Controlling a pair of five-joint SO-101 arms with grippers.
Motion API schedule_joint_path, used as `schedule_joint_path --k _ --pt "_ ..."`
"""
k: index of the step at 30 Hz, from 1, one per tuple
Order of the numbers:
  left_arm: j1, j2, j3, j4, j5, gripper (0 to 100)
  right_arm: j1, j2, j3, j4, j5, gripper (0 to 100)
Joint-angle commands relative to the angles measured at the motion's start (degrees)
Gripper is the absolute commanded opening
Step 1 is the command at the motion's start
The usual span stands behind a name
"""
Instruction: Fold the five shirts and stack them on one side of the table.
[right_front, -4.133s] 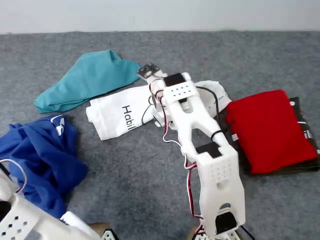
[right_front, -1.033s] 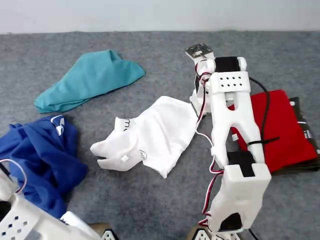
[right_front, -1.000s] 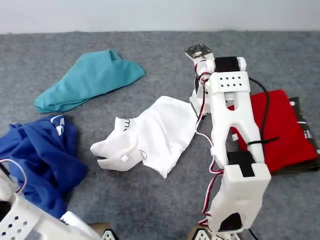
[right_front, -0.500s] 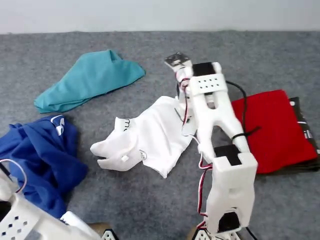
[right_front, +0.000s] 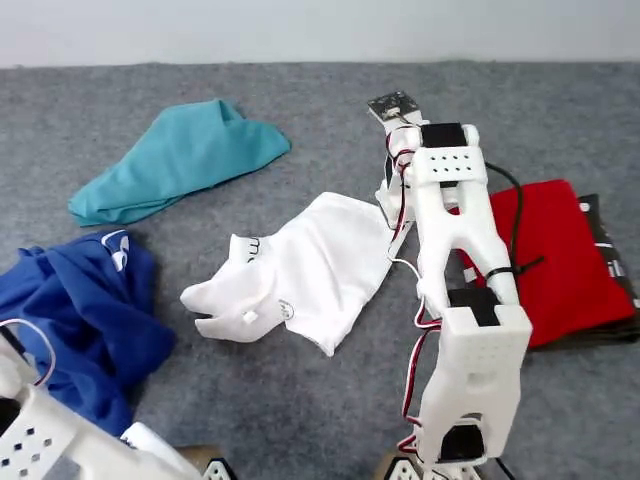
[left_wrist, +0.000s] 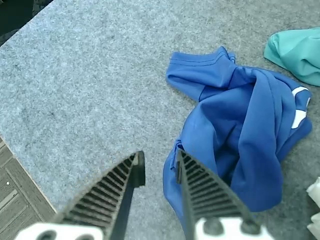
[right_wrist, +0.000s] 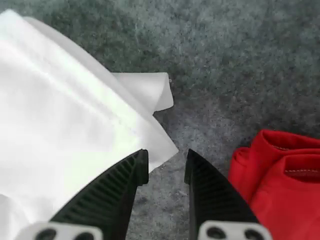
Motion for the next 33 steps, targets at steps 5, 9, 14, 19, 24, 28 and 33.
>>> schedule_joint_path --k 5,9,14,19,24,28,33 --pt "-0.2 -0.6 -0.1 -1.0 0.2 11 -0.9 -0.5 -2.5 -0.8 -0.7 13.3" --pt "-0.2 -0.6 -0.1 -1.0 0.2 11 -1.2 -0.4 -2.4 -0.9 -0.8 13.3" --pt "-0.2 -0.6 -0.1 -1.0 0.2 11 -1.0 3.1 -2.4 -2.0 -0.8 13.2" --pt "-0.2 -0.6 -0.1 -1.0 0.2 11 -1.3 4.9 -2.7 -2.8 -0.8 13.1" --pt "-0.2 -0.6 -0.1 -1.0 0.2 11 -1.2 5.1 -2.7 -4.5 -0.8 0.9" --pt "-0.2 -0.6 -0.1 -1.0 0.2 11 -1.0 5.3 -2.7 -4.5 -0.8 0.9" --pt "-0.2 -0.6 -0.1 -1.0 0.2 11 -0.8 4.9 -2.7 -4.4 -0.8 0.9"
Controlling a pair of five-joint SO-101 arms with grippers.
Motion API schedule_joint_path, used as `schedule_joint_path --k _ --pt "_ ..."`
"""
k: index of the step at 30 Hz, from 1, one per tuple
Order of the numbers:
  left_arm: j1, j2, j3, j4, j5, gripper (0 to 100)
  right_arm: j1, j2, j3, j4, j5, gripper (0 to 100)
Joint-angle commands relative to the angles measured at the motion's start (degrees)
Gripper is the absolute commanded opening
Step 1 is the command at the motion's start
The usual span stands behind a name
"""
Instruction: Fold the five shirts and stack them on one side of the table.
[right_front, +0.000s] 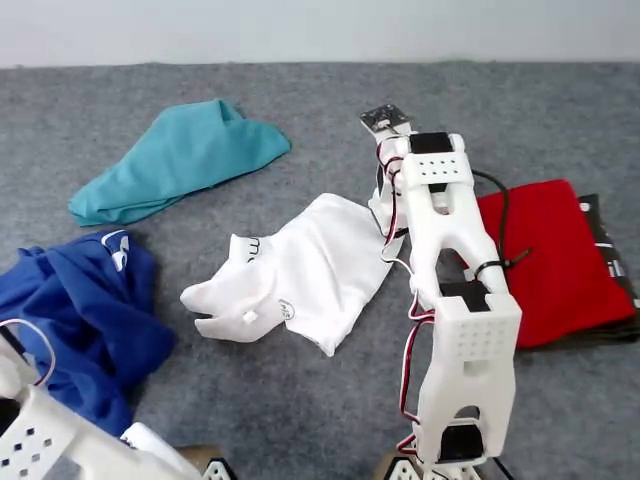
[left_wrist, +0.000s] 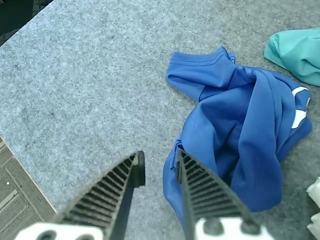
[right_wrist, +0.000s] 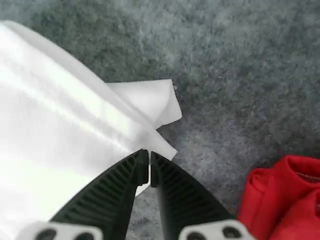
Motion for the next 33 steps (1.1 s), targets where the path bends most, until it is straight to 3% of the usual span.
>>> schedule_joint_path --k 1,8,19,24,33 --pt "-0.2 -0.6 -0.1 -1.0 0.2 11 0.0 -1.0 -2.7 -0.1 -0.7 1.5" --pt "-0.2 -0.6 -0.1 -1.0 0.2 11 -0.1 -1.0 -2.7 7.9 -0.3 14.4" --pt "-0.2 -0.6 -0.1 -1.0 0.2 11 -0.5 -0.2 -2.4 3.1 -0.7 13.8" --pt "-0.2 -0.6 -0.1 -1.0 0.2 11 -2.7 -0.2 -2.4 0.2 -0.7 5.4" --pt "-0.2 -0.6 -0.1 -1.0 0.2 11 -3.0 3.2 -2.6 1.8 -0.4 11.9"
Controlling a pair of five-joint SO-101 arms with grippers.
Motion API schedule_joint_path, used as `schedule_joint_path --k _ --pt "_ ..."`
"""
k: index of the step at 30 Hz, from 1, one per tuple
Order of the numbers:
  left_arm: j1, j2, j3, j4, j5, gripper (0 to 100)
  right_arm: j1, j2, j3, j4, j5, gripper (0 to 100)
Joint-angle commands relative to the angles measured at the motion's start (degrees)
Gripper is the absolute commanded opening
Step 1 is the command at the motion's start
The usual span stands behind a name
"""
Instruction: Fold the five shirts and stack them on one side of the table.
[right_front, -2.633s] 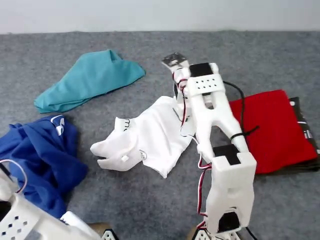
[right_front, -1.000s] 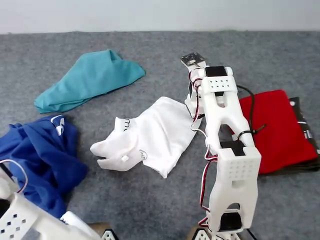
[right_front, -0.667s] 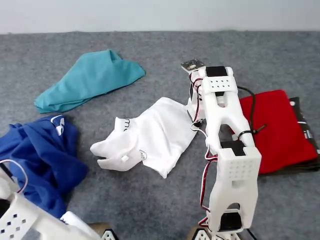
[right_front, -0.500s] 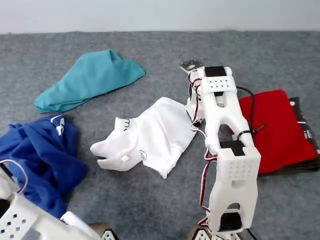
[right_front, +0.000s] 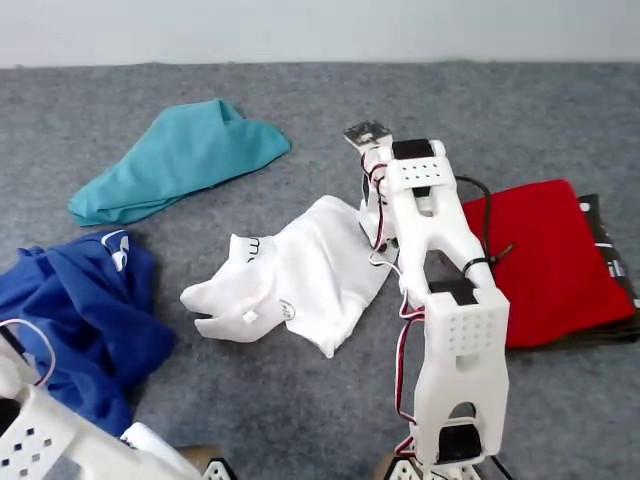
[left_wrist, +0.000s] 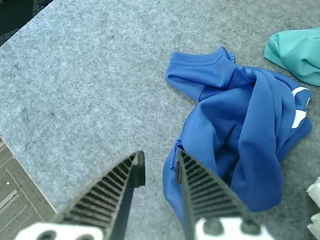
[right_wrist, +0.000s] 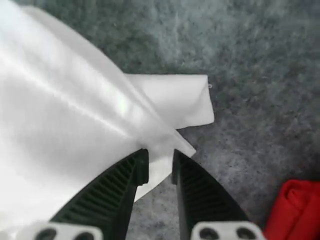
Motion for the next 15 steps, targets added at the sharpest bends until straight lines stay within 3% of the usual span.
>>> schedule_joint_path --k 1,8,15 --pt "-0.2 -0.6 -0.1 -1.0 0.2 11 -0.1 -0.8 -2.7 1.4 -0.4 13.0" --pt "-0.2 -0.6 -0.1 -1.0 0.2 11 -0.5 -5.1 -2.4 3.3 -0.4 15.4" --pt "-0.2 -0.6 -0.1 -1.0 0.2 11 -0.4 0.9 -2.5 2.5 -0.7 15.1"
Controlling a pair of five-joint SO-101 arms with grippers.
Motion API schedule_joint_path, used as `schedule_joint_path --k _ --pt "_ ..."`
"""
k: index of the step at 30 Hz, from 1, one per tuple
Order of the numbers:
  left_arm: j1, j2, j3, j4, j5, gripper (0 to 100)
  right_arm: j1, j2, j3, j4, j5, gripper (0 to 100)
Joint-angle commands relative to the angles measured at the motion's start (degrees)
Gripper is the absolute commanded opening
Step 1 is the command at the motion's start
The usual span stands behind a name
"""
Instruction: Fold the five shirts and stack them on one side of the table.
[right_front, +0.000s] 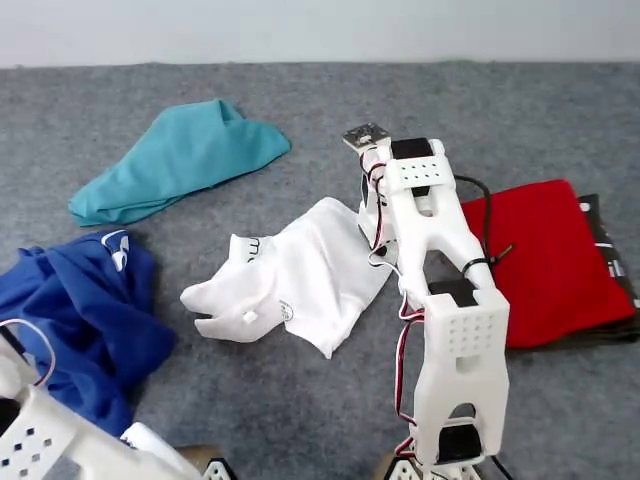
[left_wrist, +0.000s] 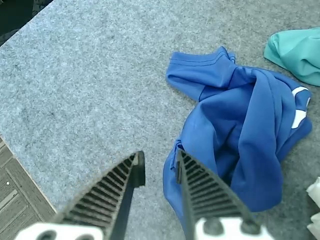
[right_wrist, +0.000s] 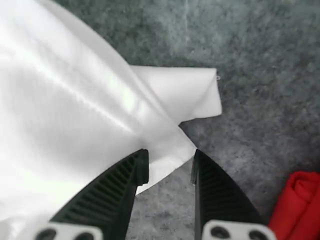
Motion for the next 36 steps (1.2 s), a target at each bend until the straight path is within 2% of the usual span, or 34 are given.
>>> schedule_joint_path --k 1,8,17,27,33,36 --pt "-0.2 -0.6 -0.1 -1.0 0.2 11 -0.2 1.5 -2.5 -0.7 -0.7 14.8" --pt "-0.2 -0.6 0.0 -1.0 0.2 11 -0.1 3.4 -2.5 -2.3 -0.7 1.3" --pt "-0.2 -0.6 0.0 -1.0 0.2 11 -0.3 -0.1 -2.7 -0.6 -0.7 0.9" --pt "-0.2 -0.6 0.0 -1.0 0.2 11 -1.4 -26.6 -2.6 5.9 -0.4 0.9" --pt "0.0 -0.4 0.0 -0.8 0.2 12 -10.9 -41.2 -2.4 12.5 -0.3 0.9" --pt "4.0 -0.3 0.1 -0.4 -0.2 12 -14.6 -47.9 -2.5 13.6 1.0 0.9"
